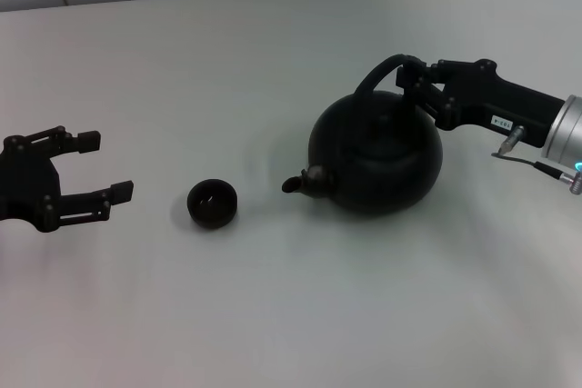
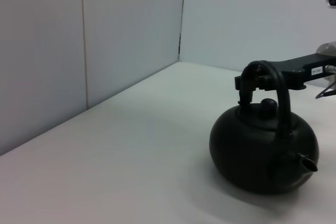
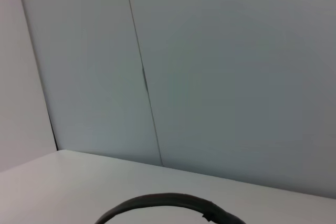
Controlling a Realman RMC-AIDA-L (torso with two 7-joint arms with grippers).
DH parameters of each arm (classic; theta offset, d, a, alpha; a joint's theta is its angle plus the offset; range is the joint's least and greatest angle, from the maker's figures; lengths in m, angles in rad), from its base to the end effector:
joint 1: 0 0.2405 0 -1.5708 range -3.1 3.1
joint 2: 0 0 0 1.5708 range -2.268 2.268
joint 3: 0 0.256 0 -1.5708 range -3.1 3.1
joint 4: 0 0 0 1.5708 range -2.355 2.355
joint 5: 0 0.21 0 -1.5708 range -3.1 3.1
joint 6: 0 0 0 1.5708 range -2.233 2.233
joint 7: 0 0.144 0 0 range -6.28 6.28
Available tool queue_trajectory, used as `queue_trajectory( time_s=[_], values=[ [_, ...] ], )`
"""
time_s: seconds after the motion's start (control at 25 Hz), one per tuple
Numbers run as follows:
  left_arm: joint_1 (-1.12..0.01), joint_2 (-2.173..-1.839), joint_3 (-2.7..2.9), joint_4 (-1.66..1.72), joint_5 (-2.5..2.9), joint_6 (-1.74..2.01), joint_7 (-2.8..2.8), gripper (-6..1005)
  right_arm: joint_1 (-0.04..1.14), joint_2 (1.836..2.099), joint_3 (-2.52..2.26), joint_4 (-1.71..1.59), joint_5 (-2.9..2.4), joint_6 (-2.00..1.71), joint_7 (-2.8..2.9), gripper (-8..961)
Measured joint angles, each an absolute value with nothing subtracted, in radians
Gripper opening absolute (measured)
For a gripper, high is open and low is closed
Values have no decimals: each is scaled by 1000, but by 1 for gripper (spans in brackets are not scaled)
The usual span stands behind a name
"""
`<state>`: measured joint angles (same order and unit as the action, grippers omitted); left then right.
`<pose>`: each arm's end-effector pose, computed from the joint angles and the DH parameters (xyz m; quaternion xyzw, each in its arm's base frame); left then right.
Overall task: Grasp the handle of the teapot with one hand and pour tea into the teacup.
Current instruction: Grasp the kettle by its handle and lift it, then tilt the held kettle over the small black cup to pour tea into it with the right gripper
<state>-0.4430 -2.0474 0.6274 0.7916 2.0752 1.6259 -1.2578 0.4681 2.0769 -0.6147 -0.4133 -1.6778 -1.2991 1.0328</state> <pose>-0.2929 0.3134 0.0379 -0.9547 -0.1501 -0.1866 0.1768 0.3050 0.3362 -0.0048 -0.8653 0.2398 0.3009 0.3212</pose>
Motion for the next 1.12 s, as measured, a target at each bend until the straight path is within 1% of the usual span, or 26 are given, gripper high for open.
queue_trajectory(
  time_s=[0.12, 0.28, 0.76, 1.12],
  values=[
    [-446, -2050, 627, 792, 2074, 1613, -1258, 845, 468, 2077, -613, -423, -1678, -1296, 1030, 133],
    [-452, -2056, 627, 792, 2074, 1599, -1255, 845, 469, 2078, -608, -426, -1677, -1297, 994, 131],
    [-460, -2057, 627, 785, 2072, 1583, -1257, 845, 509, 2078, -602, -426, -1671, -1285, 978, 128],
    [-454, -2057, 632, 790, 2072, 1586, -1258, 845, 597, 2080, -646, -418, -1679, -1200, 977, 127]
  ],
)
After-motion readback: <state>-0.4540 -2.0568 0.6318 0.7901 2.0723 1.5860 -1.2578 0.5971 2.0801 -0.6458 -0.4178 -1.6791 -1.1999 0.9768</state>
